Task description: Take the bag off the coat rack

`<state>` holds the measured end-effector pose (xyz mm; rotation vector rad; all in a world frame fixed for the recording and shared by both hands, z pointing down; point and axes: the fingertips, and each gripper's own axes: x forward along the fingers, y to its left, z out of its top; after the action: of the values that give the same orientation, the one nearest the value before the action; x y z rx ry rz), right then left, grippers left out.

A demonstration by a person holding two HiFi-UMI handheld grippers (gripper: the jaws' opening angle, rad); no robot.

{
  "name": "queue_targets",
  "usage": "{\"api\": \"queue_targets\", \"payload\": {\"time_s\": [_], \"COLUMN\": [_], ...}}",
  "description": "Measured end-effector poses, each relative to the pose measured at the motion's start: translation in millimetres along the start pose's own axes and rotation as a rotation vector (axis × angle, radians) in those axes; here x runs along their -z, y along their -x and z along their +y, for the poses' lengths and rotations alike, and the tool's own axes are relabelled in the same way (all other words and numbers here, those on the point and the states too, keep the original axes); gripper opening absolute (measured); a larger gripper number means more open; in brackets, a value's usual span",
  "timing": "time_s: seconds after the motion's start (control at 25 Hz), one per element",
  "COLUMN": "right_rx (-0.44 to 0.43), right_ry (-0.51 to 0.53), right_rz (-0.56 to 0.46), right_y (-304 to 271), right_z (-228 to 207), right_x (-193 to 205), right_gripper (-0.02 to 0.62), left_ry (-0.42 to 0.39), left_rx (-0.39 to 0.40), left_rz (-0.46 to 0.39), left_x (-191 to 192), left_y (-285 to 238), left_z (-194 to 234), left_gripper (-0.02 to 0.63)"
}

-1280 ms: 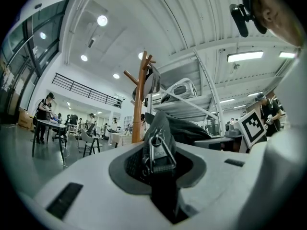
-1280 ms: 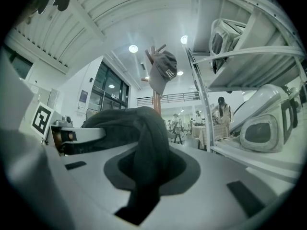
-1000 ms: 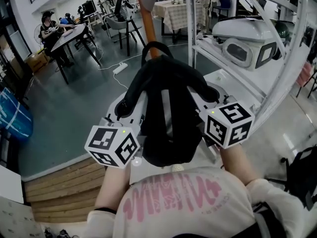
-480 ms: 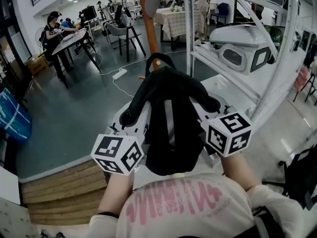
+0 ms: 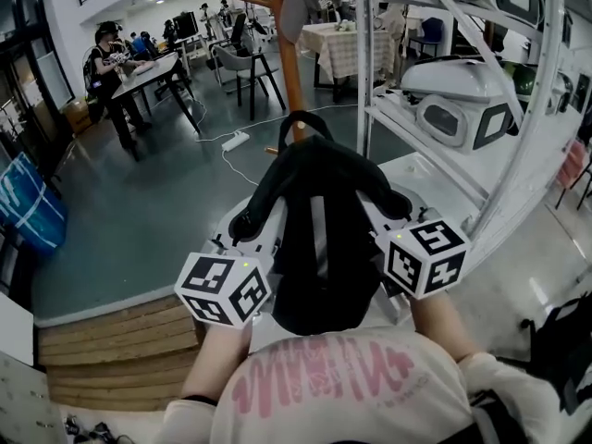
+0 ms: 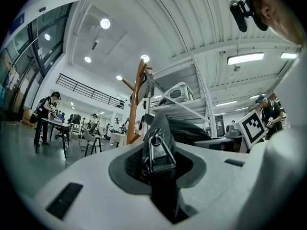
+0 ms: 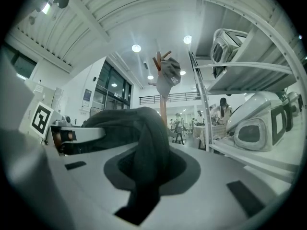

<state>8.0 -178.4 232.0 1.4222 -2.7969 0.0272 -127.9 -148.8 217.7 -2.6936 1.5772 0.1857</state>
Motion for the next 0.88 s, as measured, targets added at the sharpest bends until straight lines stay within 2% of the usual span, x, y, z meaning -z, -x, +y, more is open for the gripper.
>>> {"api": "queue_targets", "payload": {"time_s": [0.36,0.64,0.88], "right_rx": [-0.078,-0.122,-0.161], "right_ry": [-0.022,0.003,-0.008], "right_rz": [0.013,0.05,0.072], "right_y": [11.6,21.3,30.0], "right_z": [-24.3,-38.8,-43.4], "right_x": [-2.6,-1.1,8.0], "right_gripper": [0.074,0.077,0.077], "left_ry": [-0.033,0.022,0.031], "left_rx": [-0.077,-0.129,-0.169], "left_rz": [0.008,0.023,0.042], "left_x": [-3.6,5.4,12.6], "left_y": [-10.5,-13.4,-10.2], "left_z": [-27.3,-47.2,-59.8], "left_gripper": [0.075,0.075,0.075]}}
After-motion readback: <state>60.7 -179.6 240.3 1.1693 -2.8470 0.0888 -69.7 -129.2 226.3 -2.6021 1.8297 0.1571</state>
